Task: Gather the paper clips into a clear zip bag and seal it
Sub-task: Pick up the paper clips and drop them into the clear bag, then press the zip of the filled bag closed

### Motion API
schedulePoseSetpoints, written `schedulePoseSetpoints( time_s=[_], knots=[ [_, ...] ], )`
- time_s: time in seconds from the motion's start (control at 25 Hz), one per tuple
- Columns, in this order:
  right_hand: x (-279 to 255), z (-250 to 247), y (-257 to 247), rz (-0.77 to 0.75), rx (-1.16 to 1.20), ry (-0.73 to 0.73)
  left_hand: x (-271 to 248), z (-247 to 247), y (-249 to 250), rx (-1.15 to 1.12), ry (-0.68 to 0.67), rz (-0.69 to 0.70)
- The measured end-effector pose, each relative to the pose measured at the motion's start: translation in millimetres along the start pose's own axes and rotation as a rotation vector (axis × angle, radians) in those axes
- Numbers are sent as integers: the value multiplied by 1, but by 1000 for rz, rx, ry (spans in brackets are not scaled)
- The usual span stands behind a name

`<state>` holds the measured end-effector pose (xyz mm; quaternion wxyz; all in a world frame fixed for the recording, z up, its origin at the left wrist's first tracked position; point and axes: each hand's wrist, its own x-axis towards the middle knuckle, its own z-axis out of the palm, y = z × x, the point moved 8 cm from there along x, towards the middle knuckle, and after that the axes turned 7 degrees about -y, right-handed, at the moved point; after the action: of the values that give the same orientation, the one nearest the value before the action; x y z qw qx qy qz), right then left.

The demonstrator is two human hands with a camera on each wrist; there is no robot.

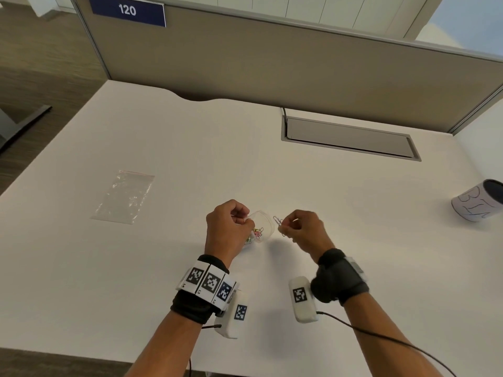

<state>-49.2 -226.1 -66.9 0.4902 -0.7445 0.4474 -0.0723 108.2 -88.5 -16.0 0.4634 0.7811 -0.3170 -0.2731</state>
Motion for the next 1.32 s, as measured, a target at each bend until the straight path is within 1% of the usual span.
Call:
schedulePoseSetpoints(
  time_s=[0.04, 0.08, 0.12, 0.2, 0.28, 0.36, 0.44, 0.48, 0.6, 0.64, 0.68, 0.76, 0.8, 0.84, 0.88, 0.96, 1.0, 1.08, 1.16, 1.24, 1.32],
  knots=[
    [-9, -8, -9, -9, 132, -18, 0, 0, 0, -3, -2, -6],
    [-15, -12, -22, -35, 181, -61, 1, 1, 0, -9, -5, -10],
    [-19, -13, -35, -62, 147, -111, 2, 2, 0, -15, -10, -15],
    [-20, -7, -55, -73, -68, -187, 3, 7, 1, -27, -24, -20],
    [-13, 3, -62, -25, -264, -213, 3, 10, 3, -28, -33, -20],
    [-9, 12, -62, 18, -321, -232, 2, 12, 4, -26, -41, -15],
    [-7, 19, -64, 4, -281, -245, 1, 11, 4, -29, -44, -10],
    [-8, 18, -66, -21, -250, -223, 1, 10, 3, -33, -42, -11],
    [-19, 1, -74, -129, -210, -26, 2, 7, 0, -44, -29, -24],
    [-25, -1, -73, -139, -233, -8, 3, 5, -1, -50, -20, -23],
    [-30, 4, -71, -129, -266, -51, 4, 3, -1, -56, -8, -15],
    [-41, 24, -62, -89, -317, -193, 5, 0, 1, -55, 14, 11],
    [-44, 32, -60, -93, -326, -214, 6, -1, 2, -55, 18, 19],
    [-45, 37, -62, -118, -329, -191, 8, -2, 3, -62, 18, 23],
    [-45, 37, -65, -160, -339, -139, 8, -2, 2, -68, 12, 24],
    [-48, 32, -76, -278, -401, -25, 8, -4, 1, -76, -5, 43],
    [-50, 28, -82, -338, -432, 9, 6, -6, 1, -79, -15, 76],
    [-55, 21, -89, -432, -460, 7, 4, -9, -2, -80, -62, 166],
    [-60, 13, -92, -485, -421, -31, 5, -7, -8, -62, -186, 219],
    [-61, 0, -90, -482, -336, -38, 6, 0, -17, -131, -342, 200],
    [-61, -13, -86, -463, -271, -29, 7, 5, -23, -276, -431, 158]
  ],
)
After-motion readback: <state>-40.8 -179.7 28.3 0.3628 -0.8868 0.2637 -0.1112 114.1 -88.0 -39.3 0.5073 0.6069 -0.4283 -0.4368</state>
